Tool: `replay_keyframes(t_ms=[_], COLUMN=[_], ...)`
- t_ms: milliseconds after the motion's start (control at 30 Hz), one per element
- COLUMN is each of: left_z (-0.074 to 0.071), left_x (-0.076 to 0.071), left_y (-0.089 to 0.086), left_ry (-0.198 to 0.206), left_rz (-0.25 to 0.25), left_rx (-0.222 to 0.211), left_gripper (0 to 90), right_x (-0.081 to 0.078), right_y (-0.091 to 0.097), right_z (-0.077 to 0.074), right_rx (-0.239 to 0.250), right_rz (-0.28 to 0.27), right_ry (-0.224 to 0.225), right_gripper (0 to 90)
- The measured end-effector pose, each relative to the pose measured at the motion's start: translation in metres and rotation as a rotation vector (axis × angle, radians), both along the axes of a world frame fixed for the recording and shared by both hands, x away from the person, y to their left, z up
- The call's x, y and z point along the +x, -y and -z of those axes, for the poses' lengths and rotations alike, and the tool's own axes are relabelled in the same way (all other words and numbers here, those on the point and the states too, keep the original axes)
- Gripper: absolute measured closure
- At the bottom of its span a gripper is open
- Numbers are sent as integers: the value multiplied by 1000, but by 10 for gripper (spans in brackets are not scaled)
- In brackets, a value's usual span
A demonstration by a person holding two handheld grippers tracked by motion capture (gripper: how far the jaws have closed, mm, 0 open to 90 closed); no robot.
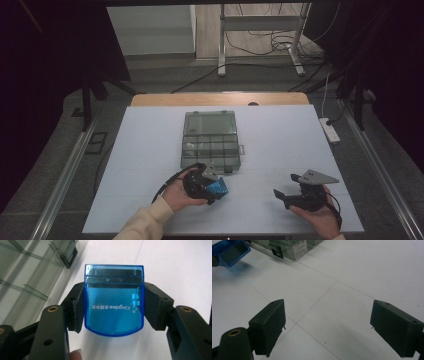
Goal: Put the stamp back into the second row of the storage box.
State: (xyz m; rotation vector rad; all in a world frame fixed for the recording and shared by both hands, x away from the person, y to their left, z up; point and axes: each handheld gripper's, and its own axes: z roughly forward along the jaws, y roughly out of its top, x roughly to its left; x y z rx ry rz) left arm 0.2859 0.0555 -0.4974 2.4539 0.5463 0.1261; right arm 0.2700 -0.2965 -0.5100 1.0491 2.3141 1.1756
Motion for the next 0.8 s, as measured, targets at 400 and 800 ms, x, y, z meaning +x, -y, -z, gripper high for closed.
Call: replay_keyframes(t_ms=[400,800], left_z=[-17,-41], left_x=[1,-1], left_y=[-11,-25], left_ry=[26,73], left_rz=[-20,-50], left_rx=[-54,-111], left_gripper=[413,413], right_x=[1,1], right_y=[0,0], right_z=[1,1], right_rx=[-4,-3], right_rz=[0,0], right_ry=[-1,-1], right_gripper=[133,133])
